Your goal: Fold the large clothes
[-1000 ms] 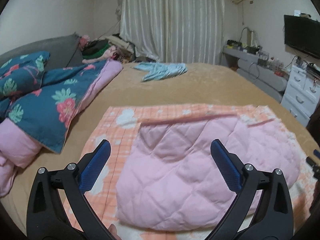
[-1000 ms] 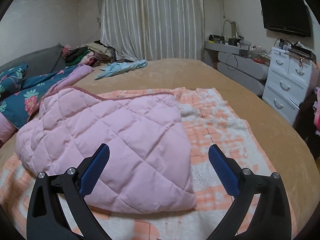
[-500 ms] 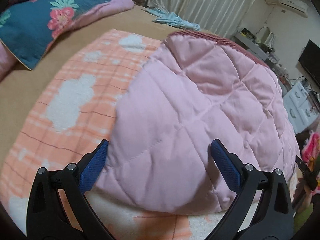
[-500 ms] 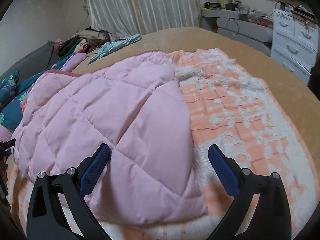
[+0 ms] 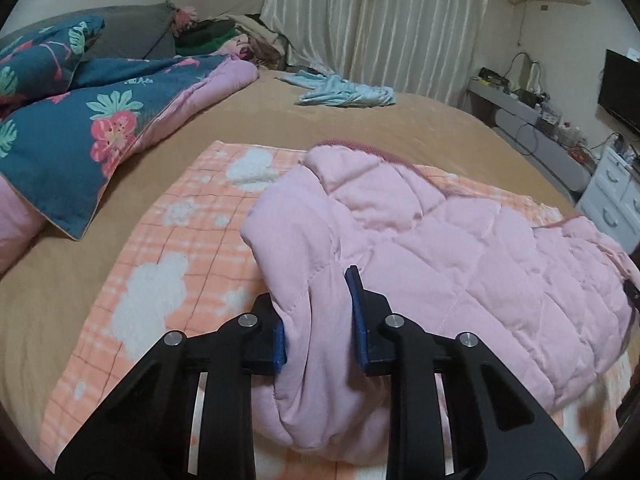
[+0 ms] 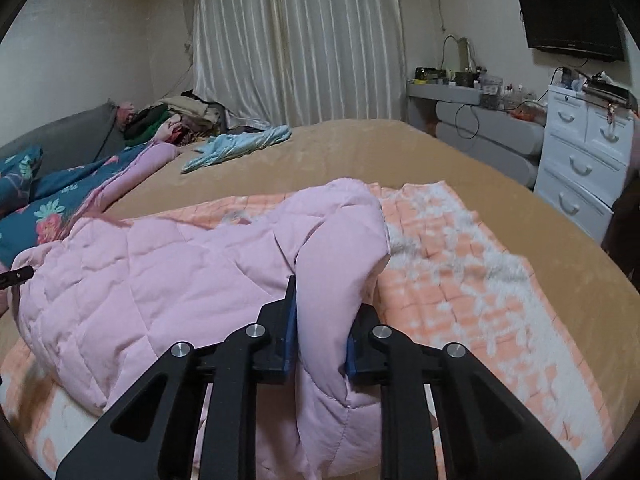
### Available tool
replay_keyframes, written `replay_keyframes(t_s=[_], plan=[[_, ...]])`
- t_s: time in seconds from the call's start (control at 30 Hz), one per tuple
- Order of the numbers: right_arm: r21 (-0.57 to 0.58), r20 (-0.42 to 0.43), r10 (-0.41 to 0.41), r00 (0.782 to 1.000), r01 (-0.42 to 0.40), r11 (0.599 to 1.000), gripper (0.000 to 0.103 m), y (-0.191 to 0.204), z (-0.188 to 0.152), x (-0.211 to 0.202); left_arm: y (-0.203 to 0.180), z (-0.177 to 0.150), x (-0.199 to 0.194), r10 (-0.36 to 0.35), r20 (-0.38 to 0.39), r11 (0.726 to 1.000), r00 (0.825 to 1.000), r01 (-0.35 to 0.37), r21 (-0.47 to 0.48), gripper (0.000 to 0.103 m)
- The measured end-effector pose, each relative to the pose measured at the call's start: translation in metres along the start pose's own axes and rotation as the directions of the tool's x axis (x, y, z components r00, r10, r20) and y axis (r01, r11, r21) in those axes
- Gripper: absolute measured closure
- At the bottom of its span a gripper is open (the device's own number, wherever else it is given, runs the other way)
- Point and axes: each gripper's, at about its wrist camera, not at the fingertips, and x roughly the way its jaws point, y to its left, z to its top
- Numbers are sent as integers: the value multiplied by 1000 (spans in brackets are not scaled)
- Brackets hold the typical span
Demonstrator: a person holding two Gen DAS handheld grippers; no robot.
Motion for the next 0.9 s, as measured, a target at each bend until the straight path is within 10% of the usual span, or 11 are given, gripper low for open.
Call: replay_keyframes(t_s=[0.9], plan=[[-4,-204,-25,979,25,1000,74,-17,-30,84,-2,-12,64,89,-125,996,988,-92,-11,85]])
